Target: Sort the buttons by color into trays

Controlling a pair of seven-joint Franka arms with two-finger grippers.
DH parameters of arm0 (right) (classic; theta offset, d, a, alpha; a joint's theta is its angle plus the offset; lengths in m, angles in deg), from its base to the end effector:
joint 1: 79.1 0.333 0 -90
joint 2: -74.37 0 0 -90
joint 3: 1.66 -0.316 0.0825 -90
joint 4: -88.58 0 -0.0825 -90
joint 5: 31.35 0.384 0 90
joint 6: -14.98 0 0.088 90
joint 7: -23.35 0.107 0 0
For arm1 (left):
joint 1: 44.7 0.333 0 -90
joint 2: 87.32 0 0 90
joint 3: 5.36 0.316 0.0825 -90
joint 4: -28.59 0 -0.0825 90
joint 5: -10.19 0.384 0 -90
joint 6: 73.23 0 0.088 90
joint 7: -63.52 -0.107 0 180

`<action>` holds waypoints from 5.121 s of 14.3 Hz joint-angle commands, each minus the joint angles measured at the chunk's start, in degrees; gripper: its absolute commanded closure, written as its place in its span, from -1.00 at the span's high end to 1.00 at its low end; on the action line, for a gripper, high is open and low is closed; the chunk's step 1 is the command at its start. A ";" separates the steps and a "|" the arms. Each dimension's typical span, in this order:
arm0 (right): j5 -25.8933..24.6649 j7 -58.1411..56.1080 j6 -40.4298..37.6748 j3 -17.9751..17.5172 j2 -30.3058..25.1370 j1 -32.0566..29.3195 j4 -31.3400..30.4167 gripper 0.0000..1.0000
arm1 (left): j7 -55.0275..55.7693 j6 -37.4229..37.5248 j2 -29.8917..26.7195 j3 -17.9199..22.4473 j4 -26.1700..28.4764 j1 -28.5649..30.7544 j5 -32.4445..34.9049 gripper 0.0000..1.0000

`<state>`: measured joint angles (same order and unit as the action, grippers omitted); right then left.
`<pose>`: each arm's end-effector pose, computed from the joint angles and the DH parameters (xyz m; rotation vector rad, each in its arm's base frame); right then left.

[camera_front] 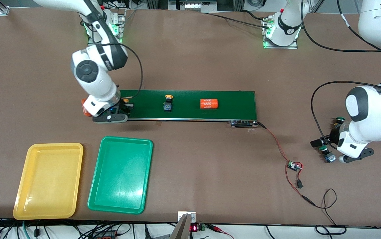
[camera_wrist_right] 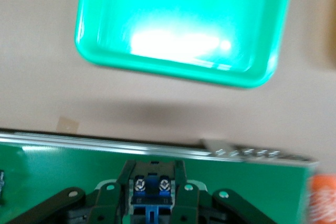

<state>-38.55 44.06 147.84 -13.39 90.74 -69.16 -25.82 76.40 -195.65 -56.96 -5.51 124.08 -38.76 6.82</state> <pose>0.5646 0.2171 0.3244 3.1189 0.1419 0.0852 0.6688 0.0655 0.2939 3.0441 0.5527 -0.0973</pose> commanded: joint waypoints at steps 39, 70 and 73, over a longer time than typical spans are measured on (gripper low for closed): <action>-7.13 -31.26 14.03 7.25 27.16 -21.90 27.13 1.00 | 1.18 -22.87 13.06 6.03 -0.48 -0.40 8.03 -0.35; 7.64 0.29 2.31 -5.84 -12.07 -6.69 -17.35 1.00 | 23.33 -10.21 -3.37 -37.82 17.19 -2.77 8.12 1.00; 7.37 0.29 4.50 -5.84 -10.22 -6.25 -17.35 1.00 | 23.33 -6.55 -6.79 -37.82 14.57 -1.11 8.03 1.00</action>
<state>-31.54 43.68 150.09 -18.66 80.03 -75.43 -42.41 98.97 -205.71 -59.39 -42.90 139.44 -41.67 14.04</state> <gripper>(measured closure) 0.000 0.110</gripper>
